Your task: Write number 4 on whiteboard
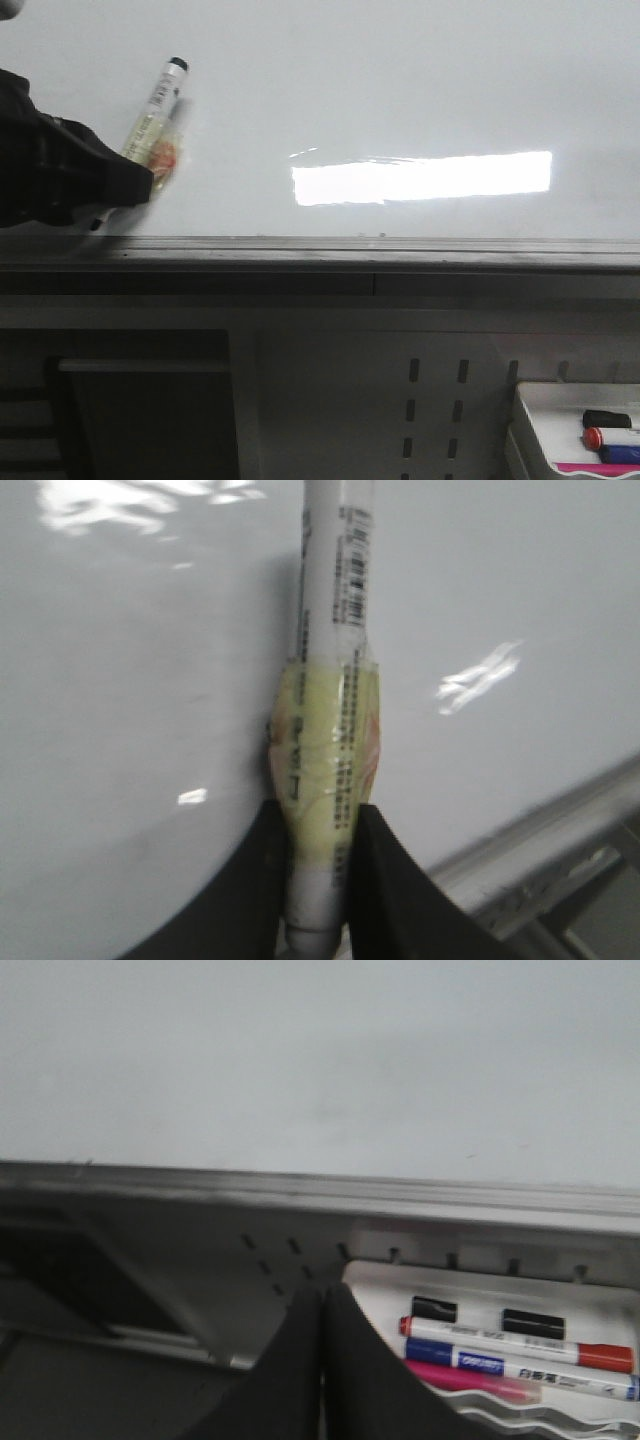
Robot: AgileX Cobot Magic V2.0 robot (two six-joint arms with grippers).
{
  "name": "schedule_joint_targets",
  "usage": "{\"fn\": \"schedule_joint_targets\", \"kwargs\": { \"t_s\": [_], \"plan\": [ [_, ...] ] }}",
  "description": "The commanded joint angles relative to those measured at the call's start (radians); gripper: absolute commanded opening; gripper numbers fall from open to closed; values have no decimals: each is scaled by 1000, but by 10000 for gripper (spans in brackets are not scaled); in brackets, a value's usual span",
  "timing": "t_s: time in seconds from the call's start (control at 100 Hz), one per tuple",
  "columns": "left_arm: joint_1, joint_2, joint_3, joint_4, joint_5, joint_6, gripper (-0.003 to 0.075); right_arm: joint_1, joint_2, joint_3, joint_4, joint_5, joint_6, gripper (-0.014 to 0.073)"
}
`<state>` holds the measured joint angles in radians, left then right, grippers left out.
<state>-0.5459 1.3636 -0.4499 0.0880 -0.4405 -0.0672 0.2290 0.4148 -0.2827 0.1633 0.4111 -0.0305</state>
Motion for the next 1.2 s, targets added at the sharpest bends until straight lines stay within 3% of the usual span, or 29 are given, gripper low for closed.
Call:
{"fn": "schedule_joint_targets", "kwargs": {
  "t_s": [0.0, 0.17, 0.3, 0.44, 1.02, 1.12, 1.19],
  "plan": [
    [-24, -60, -21, 243, -68, 0, -20, 97, 75, -74, 4, -57, -25, 10],
    [-66, -125, -19, 679, -85, 0, -20, 345, 232, -196, 4, -66, -67, 258],
    [-78, -154, -19, 816, -152, 0, -20, 510, 348, -299, -38, -87, -68, 346],
    [-78, -180, -19, 855, -227, 0, -20, 601, 435, -385, -81, -127, -68, 344],
    [-78, -211, -19, 899, -241, 0, -20, 665, 586, -456, -92, -232, -68, 338],
    [-78, -211, -19, 901, -241, 0, -20, 665, 586, -456, -92, -248, -68, 226],
    [-78, -211, -19, 902, -240, 0, -20, 665, 586, -456, -92, -251, -68, 62]
  ]
}}
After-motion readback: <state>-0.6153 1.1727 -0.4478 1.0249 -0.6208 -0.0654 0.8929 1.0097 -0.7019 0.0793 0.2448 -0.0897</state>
